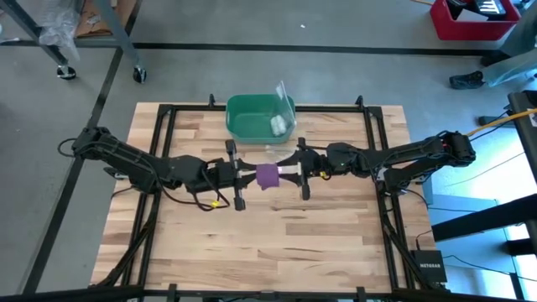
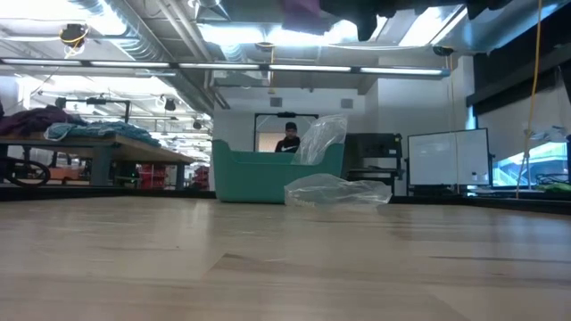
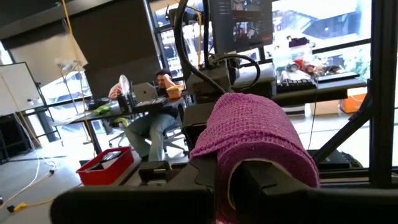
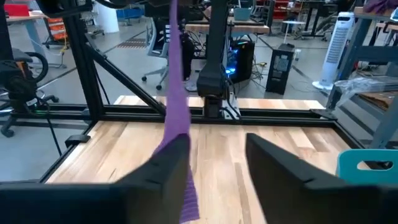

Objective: Roll bandage
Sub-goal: Roll the violet bandage

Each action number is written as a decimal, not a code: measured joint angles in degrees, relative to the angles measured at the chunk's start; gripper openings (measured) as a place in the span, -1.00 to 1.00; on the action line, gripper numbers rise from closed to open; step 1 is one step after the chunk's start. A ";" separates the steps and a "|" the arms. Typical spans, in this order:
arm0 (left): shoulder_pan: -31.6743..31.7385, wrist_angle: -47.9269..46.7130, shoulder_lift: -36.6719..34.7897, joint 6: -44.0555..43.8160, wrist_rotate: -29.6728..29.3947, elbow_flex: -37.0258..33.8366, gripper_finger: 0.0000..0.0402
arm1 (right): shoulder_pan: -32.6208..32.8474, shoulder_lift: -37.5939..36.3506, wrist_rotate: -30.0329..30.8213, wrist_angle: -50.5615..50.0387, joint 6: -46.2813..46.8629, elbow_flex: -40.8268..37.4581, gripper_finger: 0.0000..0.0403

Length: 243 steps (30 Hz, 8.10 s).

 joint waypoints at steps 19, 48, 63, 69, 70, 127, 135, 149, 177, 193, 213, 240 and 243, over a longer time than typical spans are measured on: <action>0.02 1.02 0.00 0.33 -0.07 0.00 -0.92 | 0.07 7.41 -3.87 9.17 -2.73 0.09 -0.15; -2.88 8.68 -0.31 27.19 -16.73 0.00 -0.92 | 11.09 7.89 6.47 0.07 -13.83 4.87 -0.98; -3.56 3.76 -0.31 37.11 -19.72 -0.02 -0.92 | 24.22 7.87 15.31 -6.99 -23.37 16.96 -0.98; -3.59 3.59 -0.28 35.77 -19.39 -1.01 -0.92 | 25.91 7.87 16.49 -7.75 -25.63 20.35 -0.98; -3.72 3.60 -0.14 35.76 -19.44 -1.07 -0.92 | 25.83 7.87 16.72 -7.96 -25.64 20.75 -0.98; -6.31 -2.31 4.11 36.39 -14.25 -1.18 -0.92 | -2.58 8.48 0.94 -33.21 3.44 34.73 -0.19; -6.19 -2.09 4.09 36.29 -13.84 -1.18 -0.92 | -2.60 7.87 -0.74 -32.66 6.15 34.73 -0.21; -0.27 -6.23 4.11 14.72 -8.88 -1.18 -0.92 | -2.82 7.43 3.46 -36.61 -1.94 34.73 -0.21; 1.49 -14.08 4.11 3.48 -2.58 -1.16 -0.92 | -4.14 8.50 -0.90 -44.39 -4.25 34.71 0.09; 3.08 -21.80 4.11 -2.95 -1.84 -1.16 -0.92 | -4.24 10.73 2.43 -45.82 -8.76 34.40 0.09; 2.32 -28.71 4.02 -2.09 -0.33 -1.07 -0.92 | -4.24 9.01 -4.51 -46.60 -8.56 34.71 0.08; -0.41 -18.74 -2.62 -7.96 0.47 -0.50 -0.92 | -3.61 -1.30 -3.61 -46.11 -8.36 19.60 0.08; -0.96 -16.78 -2.64 -7.57 -1.39 -0.50 -0.92 | -2.31 -2.03 -3.62 -31.11 -8.71 12.34 0.08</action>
